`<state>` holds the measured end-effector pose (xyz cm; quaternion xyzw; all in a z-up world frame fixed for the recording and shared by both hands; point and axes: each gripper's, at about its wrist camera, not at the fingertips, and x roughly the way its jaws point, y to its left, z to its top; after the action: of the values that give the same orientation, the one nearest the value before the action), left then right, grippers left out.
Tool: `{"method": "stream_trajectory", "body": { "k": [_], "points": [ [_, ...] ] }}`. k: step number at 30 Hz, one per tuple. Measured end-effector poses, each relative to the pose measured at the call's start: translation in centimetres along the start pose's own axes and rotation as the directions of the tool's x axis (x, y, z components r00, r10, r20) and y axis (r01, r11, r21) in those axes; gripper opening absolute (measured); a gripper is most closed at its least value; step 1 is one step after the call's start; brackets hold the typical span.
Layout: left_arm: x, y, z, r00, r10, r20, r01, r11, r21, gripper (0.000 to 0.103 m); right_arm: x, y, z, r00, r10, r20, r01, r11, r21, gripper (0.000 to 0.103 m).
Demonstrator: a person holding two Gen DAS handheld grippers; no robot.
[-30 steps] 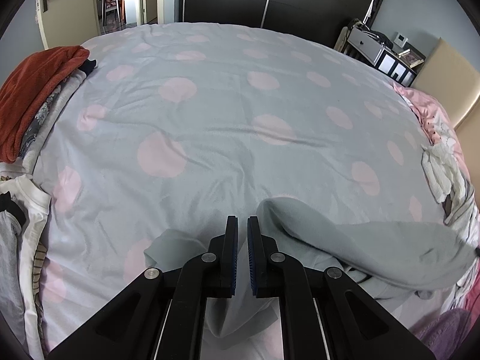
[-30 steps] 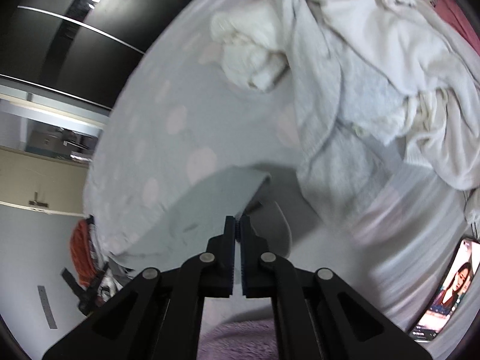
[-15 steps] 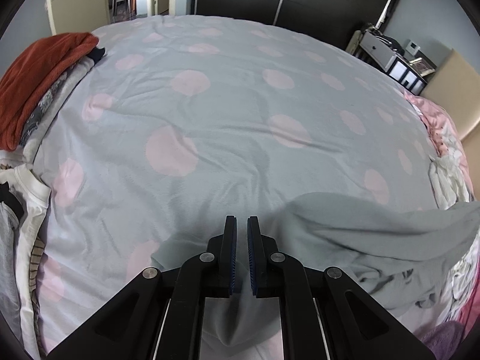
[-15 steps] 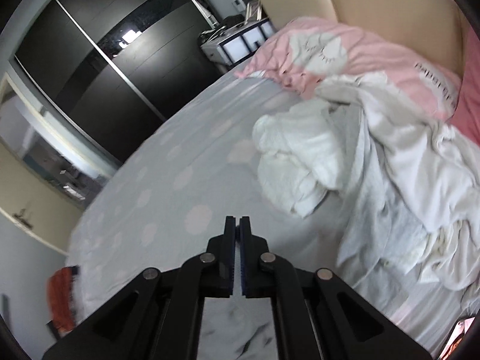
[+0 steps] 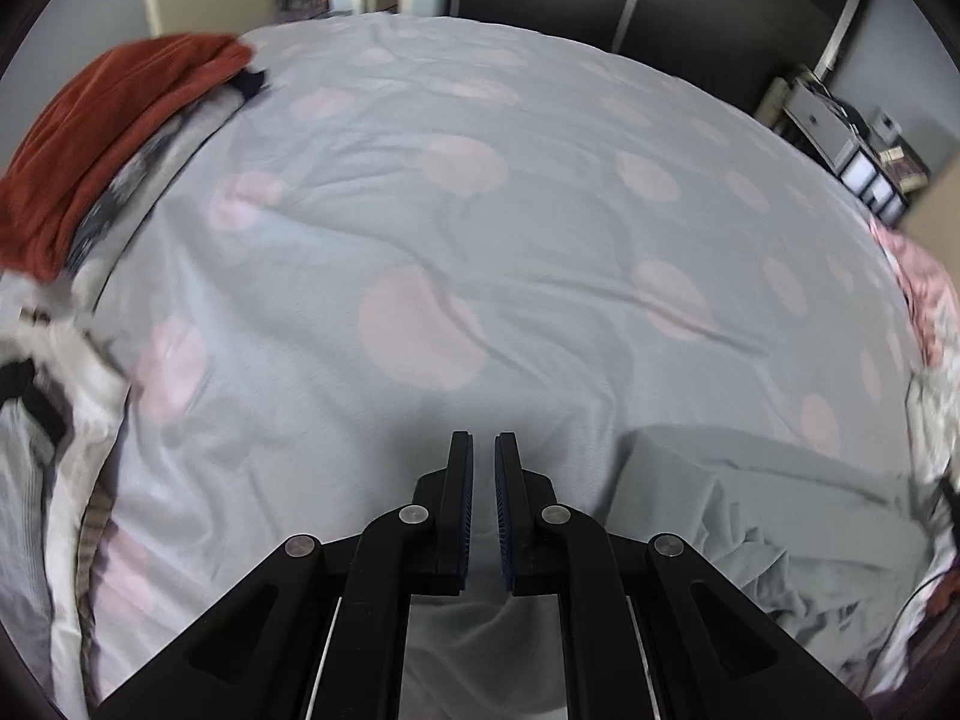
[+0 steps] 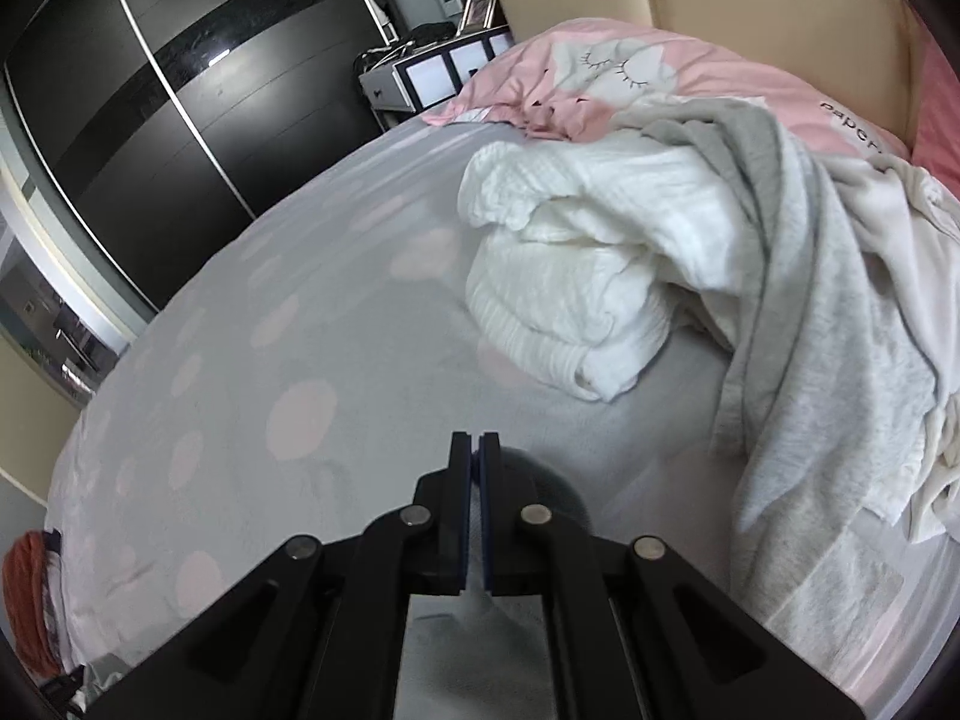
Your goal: Fold clothes
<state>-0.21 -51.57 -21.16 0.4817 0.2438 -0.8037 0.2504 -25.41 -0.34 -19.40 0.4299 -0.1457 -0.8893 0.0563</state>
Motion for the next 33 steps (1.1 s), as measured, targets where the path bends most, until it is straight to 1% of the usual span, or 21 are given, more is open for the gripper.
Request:
{"method": "stream_trajectory", "body": {
  "k": [2,3,4,5,7,10,14,16,18,20,22,23,24,27,29,30,33],
  "points": [
    [-0.5,1.0,-0.5,1.0,0.0,-0.021,-0.001,0.999,-0.051,0.017,0.3,-0.1,0.3,1.0,0.002,0.006,-0.002,1.0,0.008,0.002],
    [-0.8,1.5,-0.8,1.0,-0.001,-0.031,-0.002,0.997,-0.077,0.024,0.4,-0.2,0.4,1.0,0.007,0.005,-0.007,1.0,0.016,0.002],
    [-0.9,2.0,-1.1,0.999,0.003,-0.051,-0.008,0.995,-0.103,0.027,0.5,-0.3,0.5,1.0,0.013,0.003,-0.013,1.0,0.025,0.002],
    [-0.9,2.6,-1.6,0.997,0.001,-0.079,-0.012,0.991,-0.136,0.027,0.6,-0.3,0.5,1.0,0.018,0.001,-0.019,0.999,0.033,0.002],
    [-0.9,3.7,-2.6,0.991,-0.029,-0.129,0.002,0.978,-0.208,0.027,0.7,-0.1,0.4,1.0,0.029,-0.004,-0.029,0.999,0.029,0.002],
    [-0.9,4.3,-3.9,0.98,-0.065,-0.19,0.014,0.965,-0.261,0.027,0.5,0.0,0.4,0.999,0.04,-0.008,-0.04,0.999,0.029,0.002],
    [-0.7,3.8,-5.7,0.963,-0.086,-0.254,0.017,0.964,-0.264,0.027,0.3,-0.2,0.4,0.998,0.055,-0.015,-0.054,0.998,0.044,0.002],
    [-0.2,3.5,-6.5,0.95,-0.092,-0.299,0.011,0.964,-0.264,0.027,0.1,-0.3,0.5,0.998,0.063,-0.019,-0.061,0.997,0.051,0.002],
    [0.8,2.9,-7.2,0.931,-0.096,-0.352,0.002,0.966,-0.259,0.027,0.0,-0.4,0.5,0.998,0.067,-0.019,-0.065,0.996,0.055,0.002],
    [2.0,2.2,-7.7,0.912,-0.077,-0.403,-0.021,0.972,-0.234,0.027,0.0,-0.5,0.6,0.998,0.064,-0.017,-0.063,0.996,0.056,0.002],
    [2.9,1.2,-7.9,0.902,-0.041,-0.431,-0.046,0.98,-0.191,0.027,0.0,-0.9,0.7,0.998,0.06,-0.017,-0.058,0.996,0.065,0.002],
    [3.2,0.8,-8.0,0.9,-0.026,-0.436,-0.054,0.984,-0.17,0.027,0.0,-1.0,0.7,0.998,0.058,-0.017,-0.056,0.996,0.069,0.002],
    [3.1,0.5,-7.9,0.903,-0.02,-0.428,-0.052,0.986,-0.156,0.027,0.1,-1.2,0.8,0.998,0.055,-0.018,-0.054,0.996,0.073,0.002],
    [2.1,0.0,-7.6,0.923,-0.048,-0.382,-0.011,0.988,-0.151,0.009,0.2,-1.7,1.0,0.999,0.049,-0.018,-0.047,0.995,0.087,0.002],
    [0.7,0.1,-7.0,0.941,-0.074,-0.329,0.021,0.987,-0.161,0.008,0.2,-2.0,1.1,0.999,0.045,-0.019,-0.043,0.995,0.095,0.002],
    [0.0,0.3,-6.5,0.949,-0.076,-0.306,0.027,0.986,-0.162,0.008,0.2,-2.2,1.2,0.999,0.043,-0.019,-0.04,0.994,0.1,0.002],
    [-2.4,1.5,-4.5,0.967,-0.041,-0.25,0.002,0.988,-0.154,0.007,0.3,-2.7,1.4,0.999,0.036,-0.02,-0.034,0.993,0.113,0.002]
  ]
}}
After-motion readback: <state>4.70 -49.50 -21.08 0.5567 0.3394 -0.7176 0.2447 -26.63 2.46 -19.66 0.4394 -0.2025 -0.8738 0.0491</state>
